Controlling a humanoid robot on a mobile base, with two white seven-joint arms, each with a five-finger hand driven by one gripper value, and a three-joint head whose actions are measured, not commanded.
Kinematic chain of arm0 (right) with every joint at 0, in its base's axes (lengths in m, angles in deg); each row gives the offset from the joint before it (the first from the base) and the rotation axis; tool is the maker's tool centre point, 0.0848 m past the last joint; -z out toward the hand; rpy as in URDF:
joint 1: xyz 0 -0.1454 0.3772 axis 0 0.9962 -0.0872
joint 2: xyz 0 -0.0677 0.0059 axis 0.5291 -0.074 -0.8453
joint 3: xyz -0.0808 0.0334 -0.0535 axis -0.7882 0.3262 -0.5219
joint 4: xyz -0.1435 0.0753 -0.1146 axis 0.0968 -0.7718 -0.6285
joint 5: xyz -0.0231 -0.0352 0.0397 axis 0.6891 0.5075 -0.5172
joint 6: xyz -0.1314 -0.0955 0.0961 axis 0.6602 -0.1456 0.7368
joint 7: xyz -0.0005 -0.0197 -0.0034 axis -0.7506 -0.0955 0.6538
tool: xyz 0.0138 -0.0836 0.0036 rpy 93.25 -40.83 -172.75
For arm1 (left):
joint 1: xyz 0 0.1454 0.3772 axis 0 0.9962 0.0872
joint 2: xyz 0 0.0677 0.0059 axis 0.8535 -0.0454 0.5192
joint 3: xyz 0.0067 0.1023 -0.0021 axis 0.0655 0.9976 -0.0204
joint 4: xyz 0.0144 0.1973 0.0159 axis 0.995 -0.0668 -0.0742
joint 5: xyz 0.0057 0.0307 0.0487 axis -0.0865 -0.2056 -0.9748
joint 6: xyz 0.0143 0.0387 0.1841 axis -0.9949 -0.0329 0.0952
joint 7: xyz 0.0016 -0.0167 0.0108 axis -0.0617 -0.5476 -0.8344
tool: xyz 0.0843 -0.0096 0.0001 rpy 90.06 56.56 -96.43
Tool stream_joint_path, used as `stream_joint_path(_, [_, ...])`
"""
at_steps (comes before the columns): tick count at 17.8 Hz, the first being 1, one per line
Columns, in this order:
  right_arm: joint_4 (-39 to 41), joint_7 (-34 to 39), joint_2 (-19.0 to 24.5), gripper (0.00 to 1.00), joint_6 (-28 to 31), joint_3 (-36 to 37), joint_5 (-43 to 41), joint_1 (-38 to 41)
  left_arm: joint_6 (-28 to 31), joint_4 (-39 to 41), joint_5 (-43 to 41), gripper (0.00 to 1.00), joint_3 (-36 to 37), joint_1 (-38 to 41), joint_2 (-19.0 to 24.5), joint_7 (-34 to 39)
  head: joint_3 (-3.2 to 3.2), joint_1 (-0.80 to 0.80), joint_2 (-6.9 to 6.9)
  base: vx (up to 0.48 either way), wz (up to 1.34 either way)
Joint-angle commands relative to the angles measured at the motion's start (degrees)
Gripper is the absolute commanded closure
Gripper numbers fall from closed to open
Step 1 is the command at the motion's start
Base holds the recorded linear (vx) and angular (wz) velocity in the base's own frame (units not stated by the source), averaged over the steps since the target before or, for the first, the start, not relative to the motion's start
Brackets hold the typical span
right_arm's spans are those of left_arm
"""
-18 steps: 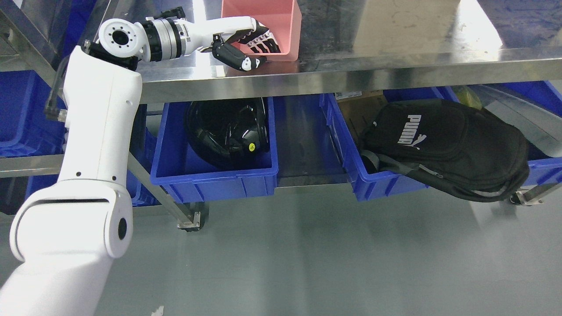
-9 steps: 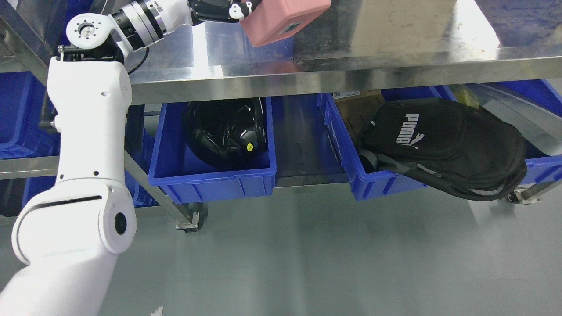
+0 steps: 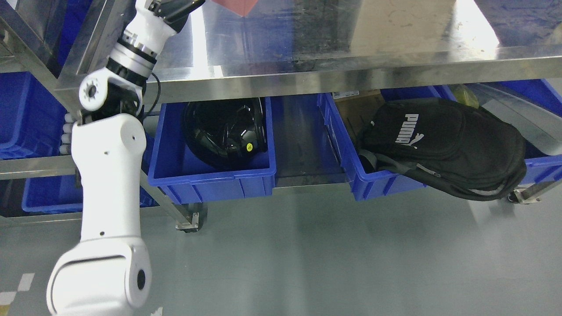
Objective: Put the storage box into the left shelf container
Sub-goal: 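Lift the pink box off the table and lower it in front of the robot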
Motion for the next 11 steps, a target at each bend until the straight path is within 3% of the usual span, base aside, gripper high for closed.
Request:
stream_joint_path(1, [1.0, 0.0, -1.0, 0.00, 0.0, 0.3, 0.1, 0.5, -9.4, 30.7, 5.7, 0.99, 13.6, 18.9, 0.8, 9.5, 0.00, 0.00, 0.00, 0.000, 0.00])
stream_joint_path(4, [1.0, 0.0, -1.0, 0.00, 0.0, 0.3, 0.1, 0.5, -14.7, 30.7, 5.7, 0.99, 15.0, 25.5, 0.8, 9.4, 0.00, 0.00, 0.00, 0.000, 0.00])
stream_joint_path(11, [1.0, 0.0, -1.0, 0.00, 0.0, 0.3, 0.1, 0.5, -20.0, 30.7, 5.7, 0.99, 14.4, 33.9, 0.8, 9.8, 0.00, 0.00, 0.00, 0.000, 0.00])
